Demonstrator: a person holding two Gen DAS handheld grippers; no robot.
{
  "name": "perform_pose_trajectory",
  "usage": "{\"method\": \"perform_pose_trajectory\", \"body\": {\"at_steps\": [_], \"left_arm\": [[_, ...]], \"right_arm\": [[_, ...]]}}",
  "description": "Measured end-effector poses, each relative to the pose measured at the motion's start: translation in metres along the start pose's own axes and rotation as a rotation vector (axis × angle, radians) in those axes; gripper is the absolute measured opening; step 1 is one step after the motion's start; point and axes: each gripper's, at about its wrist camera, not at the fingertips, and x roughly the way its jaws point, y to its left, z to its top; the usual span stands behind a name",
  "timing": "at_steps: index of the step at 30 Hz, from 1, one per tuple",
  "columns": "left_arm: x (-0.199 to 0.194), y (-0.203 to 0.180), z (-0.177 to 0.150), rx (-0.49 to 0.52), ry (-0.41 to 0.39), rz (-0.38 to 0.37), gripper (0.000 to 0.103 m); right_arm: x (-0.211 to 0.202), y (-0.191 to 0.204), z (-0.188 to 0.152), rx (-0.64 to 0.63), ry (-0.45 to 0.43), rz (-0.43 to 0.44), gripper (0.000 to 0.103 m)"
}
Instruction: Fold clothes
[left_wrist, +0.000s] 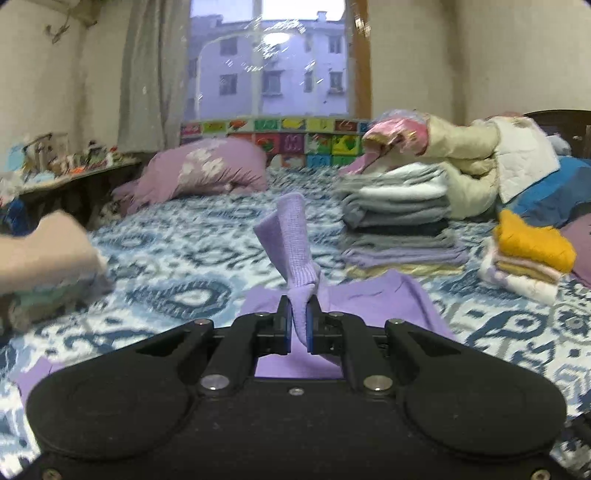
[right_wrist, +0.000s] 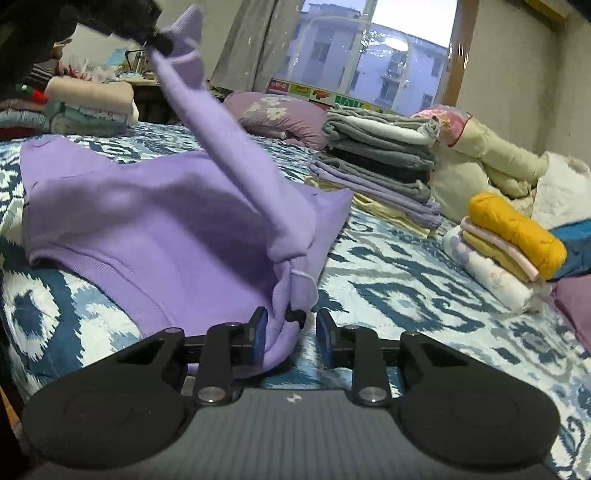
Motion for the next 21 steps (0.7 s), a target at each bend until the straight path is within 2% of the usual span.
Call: {"method": "perform_pose_trajectory", "body": {"at_steps": [10, 16, 17, 18, 21], "left_arm": [[0.033, 0.041, -0.054, -0.083, 0.119, 0.064, 0.006], [0.051, 0.045, -0.080, -0.064, 0.175, 0.097, 0.006], [0.051, 0.045, -0.082, -0.063, 0.178, 0.097, 0.006], [0.052, 0.045, -0.083, -0.065, 0.178, 0.094, 0.006], [0.050, 0.046, -0.084, -0.056, 0.171, 0.086, 0.006]], "right_arm": [[-0.005, 0.012, -0.004, -0.087, -0.022, 0.002, 0.033], [-0.011, 0.011, -0.007, -0.100, -0.038, 0.041, 0.034], [-0.014, 0.010, -0.007, -0.097, -0.041, 0.054, 0.036], [-0.017, 0.008, -0.007, -0.090, -0.046, 0.068, 0.044], [-0.030, -0.007, -0.005, -0.024, -0.092, 0.122, 0.045]]}}
